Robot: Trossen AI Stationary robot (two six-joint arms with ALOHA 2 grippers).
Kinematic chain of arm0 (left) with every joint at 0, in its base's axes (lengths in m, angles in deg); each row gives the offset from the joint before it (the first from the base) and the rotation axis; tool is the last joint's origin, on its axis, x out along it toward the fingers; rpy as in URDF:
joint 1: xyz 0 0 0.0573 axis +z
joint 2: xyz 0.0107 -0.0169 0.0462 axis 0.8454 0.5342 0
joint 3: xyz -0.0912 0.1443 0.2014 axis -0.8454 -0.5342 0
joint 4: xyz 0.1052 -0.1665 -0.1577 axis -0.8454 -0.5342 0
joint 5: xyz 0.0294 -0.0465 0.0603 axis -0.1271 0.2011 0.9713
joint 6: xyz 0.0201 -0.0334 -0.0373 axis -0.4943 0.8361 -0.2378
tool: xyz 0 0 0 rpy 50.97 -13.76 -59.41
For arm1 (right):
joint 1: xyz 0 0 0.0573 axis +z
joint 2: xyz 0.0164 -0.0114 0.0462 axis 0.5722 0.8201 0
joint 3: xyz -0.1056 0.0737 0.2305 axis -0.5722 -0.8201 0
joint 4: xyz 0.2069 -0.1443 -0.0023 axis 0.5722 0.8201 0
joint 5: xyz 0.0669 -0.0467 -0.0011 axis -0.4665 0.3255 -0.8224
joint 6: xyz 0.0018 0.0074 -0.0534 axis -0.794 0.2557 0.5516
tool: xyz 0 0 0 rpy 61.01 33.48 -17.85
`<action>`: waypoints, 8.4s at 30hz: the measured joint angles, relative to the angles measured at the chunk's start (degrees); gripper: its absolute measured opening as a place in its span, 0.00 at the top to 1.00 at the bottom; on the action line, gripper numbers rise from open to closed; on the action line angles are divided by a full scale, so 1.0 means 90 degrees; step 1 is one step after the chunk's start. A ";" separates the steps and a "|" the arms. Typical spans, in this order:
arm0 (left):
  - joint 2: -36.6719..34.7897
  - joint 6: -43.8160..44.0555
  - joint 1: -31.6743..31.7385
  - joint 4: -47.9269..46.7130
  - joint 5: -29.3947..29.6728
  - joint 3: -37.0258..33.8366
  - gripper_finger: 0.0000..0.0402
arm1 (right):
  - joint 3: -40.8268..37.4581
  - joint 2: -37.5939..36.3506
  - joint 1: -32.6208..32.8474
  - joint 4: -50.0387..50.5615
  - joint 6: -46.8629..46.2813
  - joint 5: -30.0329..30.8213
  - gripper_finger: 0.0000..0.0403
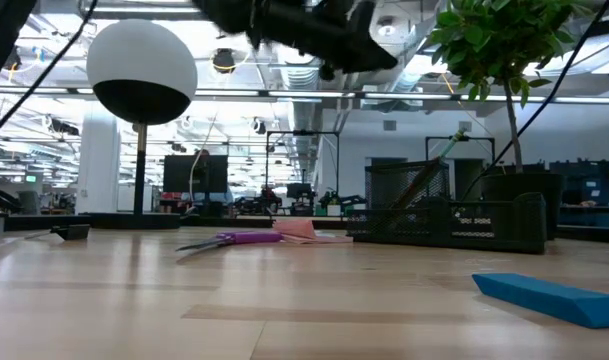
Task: Pick and place office supplies into organizer
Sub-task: Put the light blue pencil into the black desk organizer, then put the purple scissors into the black desk organizer
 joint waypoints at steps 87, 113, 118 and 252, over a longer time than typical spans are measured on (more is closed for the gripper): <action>0.3836 0.1370 -0.0472 0.6816 -0.0035 -0.0131 0.73 | 0.0002 -0.0022 -0.0243 -0.0096 0.0624 0.0313 0.90; -0.1641 0.1749 -0.1261 -0.5616 0.1782 -0.0106 0.77 | 0.0000 -0.0022 -0.0255 -0.0080 0.0617 0.0310 0.90; -0.1767 0.3576 -0.1763 -0.7584 0.2671 -0.0369 0.80 | 0.0000 -0.0022 -0.0382 0.0020 0.0619 0.0311 0.90; 0.1637 -0.3269 -0.0846 0.5384 0.3088 -0.0855 1.00 | 0.0000 -0.0010 -0.1389 0.0107 0.1783 -0.0525 0.90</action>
